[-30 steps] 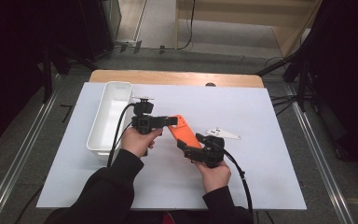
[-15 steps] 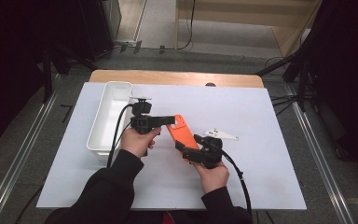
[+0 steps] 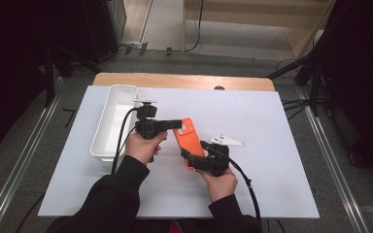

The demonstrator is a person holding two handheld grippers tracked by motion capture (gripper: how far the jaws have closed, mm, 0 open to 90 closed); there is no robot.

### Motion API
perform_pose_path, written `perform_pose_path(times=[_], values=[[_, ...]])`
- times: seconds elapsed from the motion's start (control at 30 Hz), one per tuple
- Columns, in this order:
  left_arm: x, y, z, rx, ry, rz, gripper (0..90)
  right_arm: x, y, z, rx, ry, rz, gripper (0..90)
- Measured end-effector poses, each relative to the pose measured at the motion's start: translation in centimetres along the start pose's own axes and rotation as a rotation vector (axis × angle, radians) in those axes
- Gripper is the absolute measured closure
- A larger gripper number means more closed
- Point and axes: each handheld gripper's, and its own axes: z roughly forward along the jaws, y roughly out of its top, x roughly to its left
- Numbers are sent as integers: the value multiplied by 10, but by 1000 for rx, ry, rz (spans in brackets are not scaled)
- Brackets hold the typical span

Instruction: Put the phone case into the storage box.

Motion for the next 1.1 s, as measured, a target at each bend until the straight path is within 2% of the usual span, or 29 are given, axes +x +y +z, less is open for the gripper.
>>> perform_pose_path(times=[0.37, 0.6, 1.1], values=[[-2, 1, -3, -3, -33, 4, 753, 2, -1, 2, 8, -14, -36, 142], [-5, 2, -6, -11, -36, 10, 759, 4, 1, 2, 4, -27, -58, 141], [-11, 4, -9, -11, -61, 29, 764, 5, 3, 3, 10, -15, -84, 140]])
